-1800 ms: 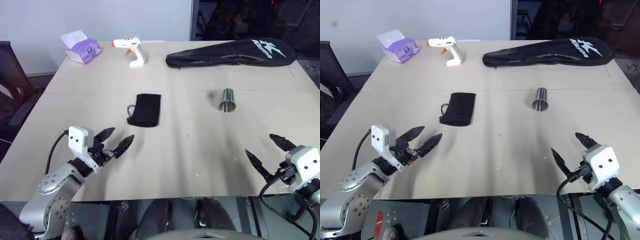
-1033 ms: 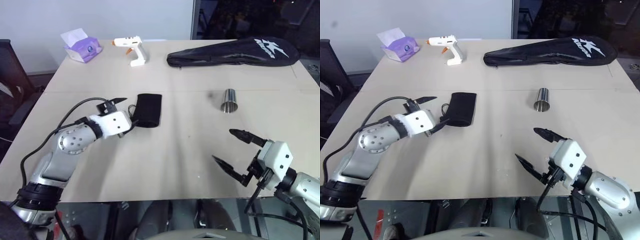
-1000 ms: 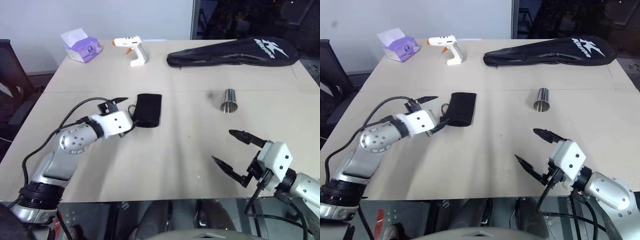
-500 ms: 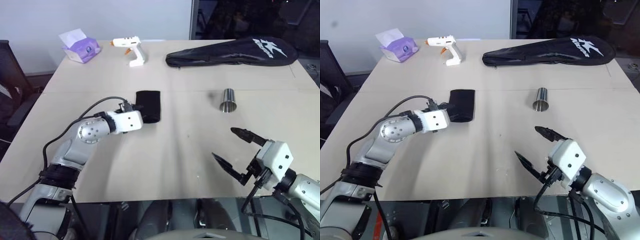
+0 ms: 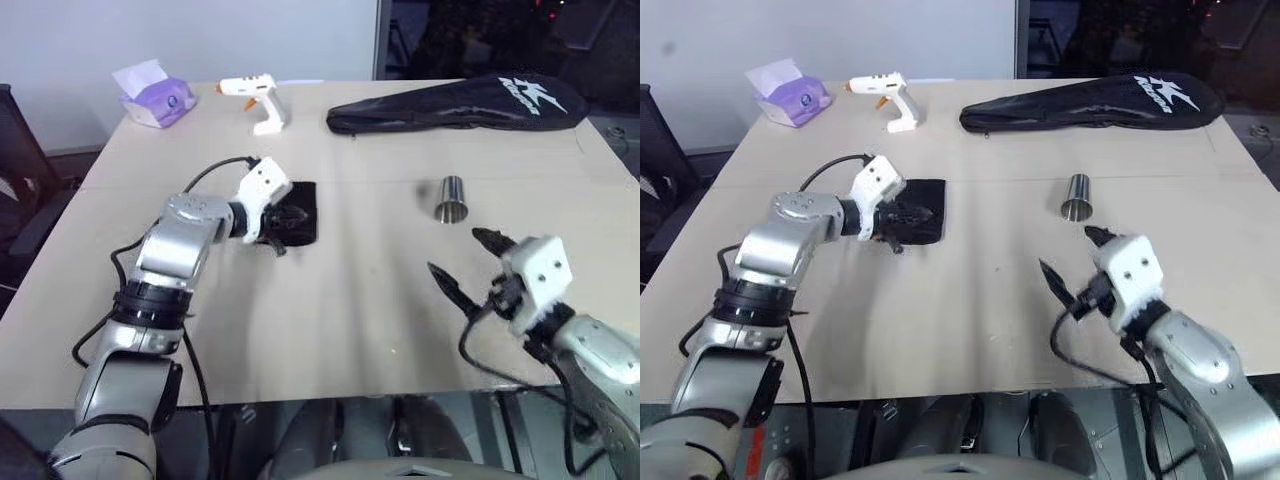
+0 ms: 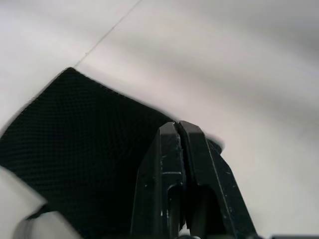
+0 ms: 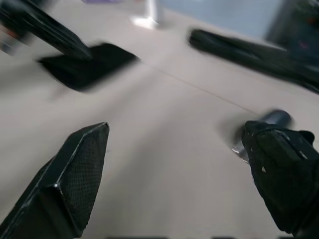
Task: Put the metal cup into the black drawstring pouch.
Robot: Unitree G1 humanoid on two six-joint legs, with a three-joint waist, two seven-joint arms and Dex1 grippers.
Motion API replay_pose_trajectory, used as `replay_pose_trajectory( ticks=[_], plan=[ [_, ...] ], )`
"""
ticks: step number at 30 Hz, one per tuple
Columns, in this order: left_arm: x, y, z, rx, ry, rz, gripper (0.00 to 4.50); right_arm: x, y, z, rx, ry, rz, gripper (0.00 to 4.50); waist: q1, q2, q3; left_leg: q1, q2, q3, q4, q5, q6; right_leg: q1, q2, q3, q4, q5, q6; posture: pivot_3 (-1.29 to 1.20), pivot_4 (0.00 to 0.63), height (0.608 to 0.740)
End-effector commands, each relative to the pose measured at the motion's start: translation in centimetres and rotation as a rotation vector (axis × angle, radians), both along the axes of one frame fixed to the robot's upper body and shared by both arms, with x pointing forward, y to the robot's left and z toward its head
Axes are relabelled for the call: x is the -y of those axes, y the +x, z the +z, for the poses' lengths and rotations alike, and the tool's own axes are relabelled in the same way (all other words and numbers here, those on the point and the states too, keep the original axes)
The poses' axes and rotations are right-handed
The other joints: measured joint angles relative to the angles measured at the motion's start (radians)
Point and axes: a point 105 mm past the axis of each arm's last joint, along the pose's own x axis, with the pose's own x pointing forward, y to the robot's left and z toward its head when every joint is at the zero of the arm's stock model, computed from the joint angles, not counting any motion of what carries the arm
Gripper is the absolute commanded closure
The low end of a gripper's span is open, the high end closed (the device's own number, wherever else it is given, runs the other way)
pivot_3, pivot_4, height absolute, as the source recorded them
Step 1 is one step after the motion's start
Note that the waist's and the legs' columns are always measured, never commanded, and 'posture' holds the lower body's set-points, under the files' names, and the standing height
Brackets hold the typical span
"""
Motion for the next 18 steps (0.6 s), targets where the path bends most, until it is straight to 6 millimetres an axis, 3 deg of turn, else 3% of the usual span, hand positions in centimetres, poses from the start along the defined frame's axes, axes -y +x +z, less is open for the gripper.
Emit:
replay_pose_trajectory(
  ticks=[1,2,5,10,14,18],
  plan=[
    [-1.0,0.0,1.7,0.057,-0.005,-0.01,4.45,-0.1,0.8,0.2,-0.013,-0.005,-0.022,0.0,-0.004,0.0,0.0,0.0,0.0,0.0,0.0,0.0,0.0,0.0,-0.001,0.001,0.0,0.0,0.0,0.0,0.15,0.74],
    [-1.3,-0.4,2.3,0.108,-0.001,-0.06,4.45,-0.3,0.9,0.2,-0.005,-0.014,-0.016,0.0,-0.009,0.0,0.0,0.001,0.0,0.0,-0.001,0.0,0.0,0.0,-0.002,0.002,0.0,0.0,0.0,0.0,0.15,0.74],
    [-2.6,-1.7,3.2,0.102,-0.078,-0.069,3.76,-1.0,0.3,-0.2,0.002,-0.023,0.035,0.0,-0.012,0.0,0.0,-0.001,0.001,0.002,-0.004,0.0,-0.001,-0.006,-0.002,0.006,0.002,0.0,-0.001,0.0,0.15,0.74],
    [-5.2,-3.3,0.5,0.12,0.056,-0.079,1.47,-3.2,-2.7,-0.3,0.072,-0.026,0.243,0.0,-0.008,0.001,0.0,-0.001,0.001,0.002,-0.004,0.0,-0.001,-0.005,-0.003,0.006,0.0,0.0,0.0,0.0,0.15,0.74],
    [-5.7,-3.6,-0.5,0.178,0.15,-0.114,1.47,-3.9,-3.6,-0.5,0.086,-0.004,0.306,0.0,0.002,-0.001,0.0,-0.001,0.001,0.0,-0.002,0.0,0.0,-0.004,-0.004,0.004,0.0,0.0,0.0,0.0,0.15,0.74],
    [-5.5,-2.4,-0.7,0.262,0.244,-0.119,1.47,-4.1,-3.5,-0.6,0.103,-0.007,0.315,0.0,0.011,-0.001,-0.001,0.0,0.001,-0.001,-0.001,-0.002,0.002,-0.002,-0.004,0.002,0.001,0.0,-0.001,0.0,0.15,0.74]
  ],
)
